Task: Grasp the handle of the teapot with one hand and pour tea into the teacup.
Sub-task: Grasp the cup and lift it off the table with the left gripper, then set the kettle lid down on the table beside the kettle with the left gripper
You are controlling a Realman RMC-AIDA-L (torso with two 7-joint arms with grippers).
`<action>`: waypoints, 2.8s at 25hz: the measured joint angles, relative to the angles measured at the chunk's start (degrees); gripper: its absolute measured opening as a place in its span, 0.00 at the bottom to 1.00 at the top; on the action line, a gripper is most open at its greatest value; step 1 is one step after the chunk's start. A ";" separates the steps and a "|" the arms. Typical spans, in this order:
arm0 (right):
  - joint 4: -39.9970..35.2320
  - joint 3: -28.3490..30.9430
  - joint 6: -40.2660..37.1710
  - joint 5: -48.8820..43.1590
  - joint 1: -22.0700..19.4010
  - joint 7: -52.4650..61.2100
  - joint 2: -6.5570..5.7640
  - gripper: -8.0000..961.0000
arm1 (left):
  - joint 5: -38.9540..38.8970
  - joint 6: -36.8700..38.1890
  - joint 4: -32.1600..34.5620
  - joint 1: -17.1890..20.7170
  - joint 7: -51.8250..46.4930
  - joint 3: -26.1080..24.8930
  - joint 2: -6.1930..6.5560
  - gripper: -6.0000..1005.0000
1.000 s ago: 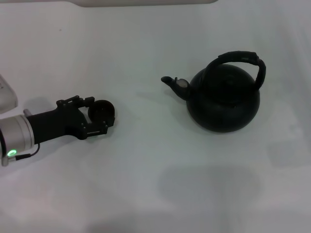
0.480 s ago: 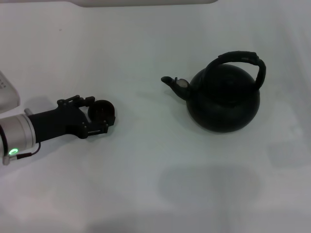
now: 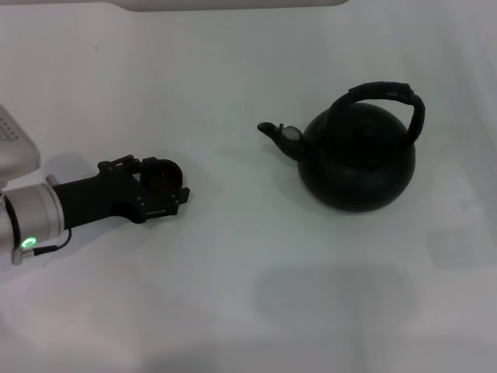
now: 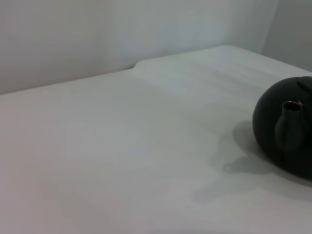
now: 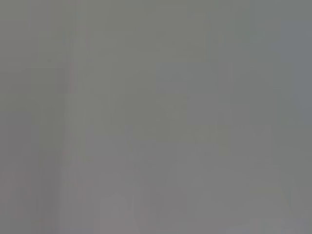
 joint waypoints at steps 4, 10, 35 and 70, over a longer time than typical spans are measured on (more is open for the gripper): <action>0.04 0.00 -0.05 0.00 0.01 0.02 0.00 0.78 | -0.01 -0.11 -0.74 -0.51 0.00 0.00 0.06 0.86; 0.05 0.00 -0.10 0.00 0.02 0.03 0.00 0.78 | -0.03 -0.11 -0.77 -0.68 0.00 0.00 0.08 0.86; 0.04 -0.53 -1.31 0.00 -1.06 0.04 0.00 0.78 | -0.02 -0.25 -0.27 -0.32 -0.12 1.59 0.00 0.72; 0.04 -1.67 -3.62 0.00 -1.41 0.12 0.00 0.78 | -5.35 5.77 -0.11 -2.04 14.54 2.68 -0.10 0.71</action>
